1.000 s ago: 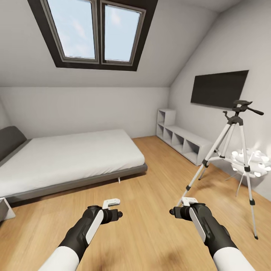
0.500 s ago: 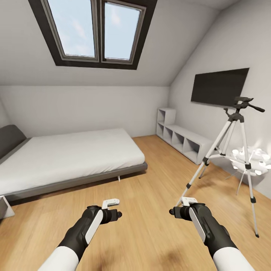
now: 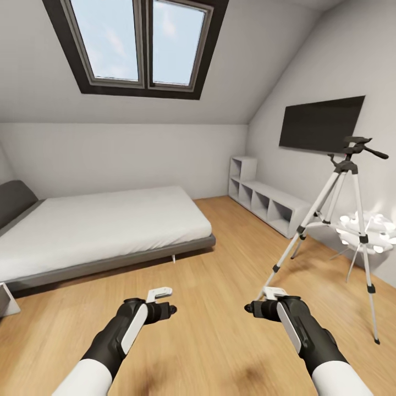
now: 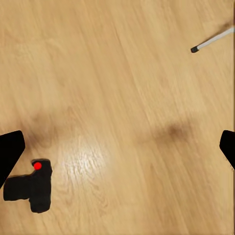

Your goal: Attach the digital camera to the camera tripod in the bedroom.

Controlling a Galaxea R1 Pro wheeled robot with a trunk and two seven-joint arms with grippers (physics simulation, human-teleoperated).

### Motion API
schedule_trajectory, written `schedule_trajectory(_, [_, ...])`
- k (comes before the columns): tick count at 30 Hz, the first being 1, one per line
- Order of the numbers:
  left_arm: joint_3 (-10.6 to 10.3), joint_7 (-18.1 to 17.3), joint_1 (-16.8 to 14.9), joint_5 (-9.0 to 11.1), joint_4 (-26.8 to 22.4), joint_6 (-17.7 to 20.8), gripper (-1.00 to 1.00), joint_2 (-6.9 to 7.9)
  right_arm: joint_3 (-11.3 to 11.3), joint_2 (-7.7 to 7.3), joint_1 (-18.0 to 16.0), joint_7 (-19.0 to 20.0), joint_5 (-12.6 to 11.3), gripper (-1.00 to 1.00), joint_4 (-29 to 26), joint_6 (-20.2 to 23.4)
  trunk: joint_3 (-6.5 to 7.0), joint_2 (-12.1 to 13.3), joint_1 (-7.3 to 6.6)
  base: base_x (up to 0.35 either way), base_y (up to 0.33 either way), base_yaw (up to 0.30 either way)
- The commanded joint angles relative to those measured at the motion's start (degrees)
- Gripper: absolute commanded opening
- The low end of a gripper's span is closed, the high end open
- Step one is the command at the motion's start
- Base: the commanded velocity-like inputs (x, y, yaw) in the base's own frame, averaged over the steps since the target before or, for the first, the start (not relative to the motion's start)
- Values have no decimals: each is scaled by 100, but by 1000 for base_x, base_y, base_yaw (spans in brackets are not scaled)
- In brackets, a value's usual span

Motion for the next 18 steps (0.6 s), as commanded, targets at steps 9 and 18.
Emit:
schedule_trajectory(9, [285, 39, -3, 773, -28, 31, 100, 389, -68, -185, -3, 1266, -12, 100, -117, 157, -168, -366, 198, 0, 0, 0])
schedule_trajectory(18, [359, 37, -3, 1246, -26, 30, 100, 632, -139, -310, -3, 1558, -17, 100, -143, 203, -330, -727, 396, 0, 0, 0])
